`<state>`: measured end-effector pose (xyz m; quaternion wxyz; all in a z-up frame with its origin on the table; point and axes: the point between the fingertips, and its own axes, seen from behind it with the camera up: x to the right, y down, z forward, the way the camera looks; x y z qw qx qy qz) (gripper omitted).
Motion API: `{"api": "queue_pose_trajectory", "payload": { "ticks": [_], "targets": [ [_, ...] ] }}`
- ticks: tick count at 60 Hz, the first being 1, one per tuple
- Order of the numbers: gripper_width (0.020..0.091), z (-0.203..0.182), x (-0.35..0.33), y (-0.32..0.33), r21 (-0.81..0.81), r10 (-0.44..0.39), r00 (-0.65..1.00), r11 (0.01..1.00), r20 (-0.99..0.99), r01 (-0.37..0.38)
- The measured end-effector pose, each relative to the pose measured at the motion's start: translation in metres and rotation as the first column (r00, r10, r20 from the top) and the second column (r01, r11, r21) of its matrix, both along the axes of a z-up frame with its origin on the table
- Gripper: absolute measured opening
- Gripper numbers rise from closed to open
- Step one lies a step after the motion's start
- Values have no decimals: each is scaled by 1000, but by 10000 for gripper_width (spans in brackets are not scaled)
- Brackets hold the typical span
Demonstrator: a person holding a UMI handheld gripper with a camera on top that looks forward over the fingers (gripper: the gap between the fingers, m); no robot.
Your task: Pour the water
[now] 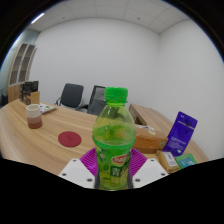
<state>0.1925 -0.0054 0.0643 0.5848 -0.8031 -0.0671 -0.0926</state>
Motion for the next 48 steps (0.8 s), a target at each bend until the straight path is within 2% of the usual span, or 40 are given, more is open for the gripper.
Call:
{"api": "queue_pose_trajectory", "payload": {
  "ticks": [6, 13, 20, 28, 36, 48],
  "targets": [
    [369, 9, -25, 15, -49, 51, 982, 998, 184, -43],
    [371, 26, -70, 45, -118, 159, 900, 986, 405, -121],
    [370, 43, -113, 81, -200, 270, 721, 963, 638, -183],
    [369, 57, -160, 114, -276, 348, 461, 936, 816, -219],
    [367, 61, -188, 134, -338, 379, 218, 919, 899, -203],
    [367, 68, -203, 152, -373, 362, -96, 918, 927, -137]
  ]
}}
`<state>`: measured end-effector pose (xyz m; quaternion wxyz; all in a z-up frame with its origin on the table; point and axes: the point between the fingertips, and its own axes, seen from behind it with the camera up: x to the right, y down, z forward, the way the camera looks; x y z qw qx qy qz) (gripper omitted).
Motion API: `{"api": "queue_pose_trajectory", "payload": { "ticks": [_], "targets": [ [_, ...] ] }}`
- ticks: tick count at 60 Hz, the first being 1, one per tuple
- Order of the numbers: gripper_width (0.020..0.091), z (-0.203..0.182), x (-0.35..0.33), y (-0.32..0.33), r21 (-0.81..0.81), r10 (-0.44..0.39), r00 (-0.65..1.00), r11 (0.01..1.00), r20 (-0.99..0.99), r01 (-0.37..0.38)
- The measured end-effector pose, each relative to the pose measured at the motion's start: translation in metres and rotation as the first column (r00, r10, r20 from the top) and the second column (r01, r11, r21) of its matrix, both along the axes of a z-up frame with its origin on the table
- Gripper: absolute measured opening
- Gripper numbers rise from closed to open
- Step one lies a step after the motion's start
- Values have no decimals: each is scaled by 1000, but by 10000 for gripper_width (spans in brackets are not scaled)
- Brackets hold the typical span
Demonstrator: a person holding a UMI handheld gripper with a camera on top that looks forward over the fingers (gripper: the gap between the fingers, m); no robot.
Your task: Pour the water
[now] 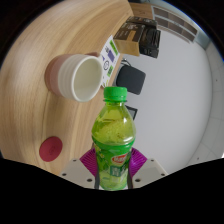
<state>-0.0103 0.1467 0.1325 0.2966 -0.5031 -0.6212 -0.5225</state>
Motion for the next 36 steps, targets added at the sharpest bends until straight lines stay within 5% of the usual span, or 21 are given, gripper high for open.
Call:
{"api": "queue_pose_trajectory", "payload": {
  "ticks": [20, 36],
  "targets": [
    [371, 2, -9, 3, 15, 28, 982, 999, 187, -31],
    [373, 22, -25, -23, -8, -46, 886, 999, -462, 48]
  ]
}}
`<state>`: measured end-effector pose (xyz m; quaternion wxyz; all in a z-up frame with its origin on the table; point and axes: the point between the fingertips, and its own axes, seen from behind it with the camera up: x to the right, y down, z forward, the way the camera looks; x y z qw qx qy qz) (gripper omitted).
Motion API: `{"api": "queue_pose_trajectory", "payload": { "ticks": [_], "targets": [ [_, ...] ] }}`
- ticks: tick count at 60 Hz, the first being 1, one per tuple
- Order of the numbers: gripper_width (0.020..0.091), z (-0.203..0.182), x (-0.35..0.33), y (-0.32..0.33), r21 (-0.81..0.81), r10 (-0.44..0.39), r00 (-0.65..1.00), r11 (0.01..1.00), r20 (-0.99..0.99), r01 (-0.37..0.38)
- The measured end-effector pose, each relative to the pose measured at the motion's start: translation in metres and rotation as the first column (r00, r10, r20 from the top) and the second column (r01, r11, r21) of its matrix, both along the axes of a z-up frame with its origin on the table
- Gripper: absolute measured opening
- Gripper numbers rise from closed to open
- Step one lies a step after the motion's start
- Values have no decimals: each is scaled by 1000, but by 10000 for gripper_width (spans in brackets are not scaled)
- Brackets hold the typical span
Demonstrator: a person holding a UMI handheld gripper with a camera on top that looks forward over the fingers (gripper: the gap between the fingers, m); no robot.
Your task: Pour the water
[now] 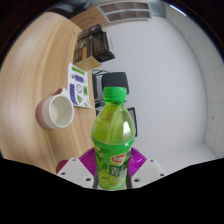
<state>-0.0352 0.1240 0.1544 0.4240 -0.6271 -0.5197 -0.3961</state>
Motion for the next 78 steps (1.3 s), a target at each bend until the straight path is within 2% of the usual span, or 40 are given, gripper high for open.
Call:
{"api": "queue_pose_trajectory", "payload": {
  "ticks": [6, 9, 16, 23, 29, 40, 43, 46, 48, 57, 60, 69, 78],
  "targets": [
    [376, 9, 5, -8, -5, -57, 955, 998, -290, 58],
    [376, 11, 4, -10, -30, -69, 896, 998, -439, 62],
    [389, 5, 12, -15, -86, -139, 652, 990, -745, 113],
    [388, -14, 28, -14, -119, -171, 433, 982, -885, 144],
    [387, -35, 44, -8, -138, -187, 322, 976, -928, 170],
    [386, -72, 70, 4, -162, -208, 240, 967, -948, 197],
    [423, -81, 74, 5, -159, -202, 229, 968, -952, 195],
    [426, -94, 74, 5, -163, -204, 220, 968, -954, 190],
    [425, -91, 78, 5, -130, -168, 196, 973, -966, 192],
    [428, -91, 79, 2, -127, -166, 176, 969, -970, 211],
    [454, -92, 78, 3, -131, -170, 182, 969, -968, 209],
    [598, -96, 79, -2, -181, -215, 165, 963, -963, 199],
    [735, -95, 84, -34, -239, -281, 168, 942, -945, 236]
  ]
}}
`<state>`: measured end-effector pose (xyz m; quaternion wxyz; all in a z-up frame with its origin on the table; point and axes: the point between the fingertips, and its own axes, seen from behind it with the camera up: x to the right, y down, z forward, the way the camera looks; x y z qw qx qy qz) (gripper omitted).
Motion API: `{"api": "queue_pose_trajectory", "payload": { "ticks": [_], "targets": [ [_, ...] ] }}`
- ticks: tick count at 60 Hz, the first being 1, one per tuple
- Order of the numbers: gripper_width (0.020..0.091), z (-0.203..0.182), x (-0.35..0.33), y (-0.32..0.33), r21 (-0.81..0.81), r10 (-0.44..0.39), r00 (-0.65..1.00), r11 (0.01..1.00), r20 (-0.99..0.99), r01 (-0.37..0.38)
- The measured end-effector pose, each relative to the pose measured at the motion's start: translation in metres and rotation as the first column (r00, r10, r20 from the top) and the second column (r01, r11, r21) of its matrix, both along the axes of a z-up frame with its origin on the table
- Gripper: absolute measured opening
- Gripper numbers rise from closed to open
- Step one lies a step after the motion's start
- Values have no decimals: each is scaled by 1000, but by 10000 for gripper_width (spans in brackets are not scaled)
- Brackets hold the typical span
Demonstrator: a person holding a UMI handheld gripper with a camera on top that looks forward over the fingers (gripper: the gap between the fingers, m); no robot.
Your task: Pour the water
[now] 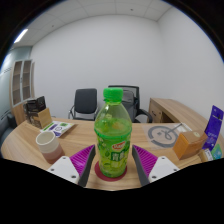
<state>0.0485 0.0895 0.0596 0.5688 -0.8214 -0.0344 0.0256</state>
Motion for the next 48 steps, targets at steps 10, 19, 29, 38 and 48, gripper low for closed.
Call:
{"api": "queue_pose_trajectory", "payload": {
  "ticks": [10, 19, 29, 38, 48],
  "targets": [
    [787, 7, -11, -81, -115, -56, 998, 992, -1, 56],
    [791, 46, -46, -148, -145, -86, 996, 986, -21, 83],
    [815, 94, -71, -185, -105, -97, 995, 990, 20, 99],
    [815, 133, -91, -198, -64, -115, 993, 991, 6, 116],
    [815, 160, -106, -198, -31, -117, 993, 993, -22, 117]
  ]
}}
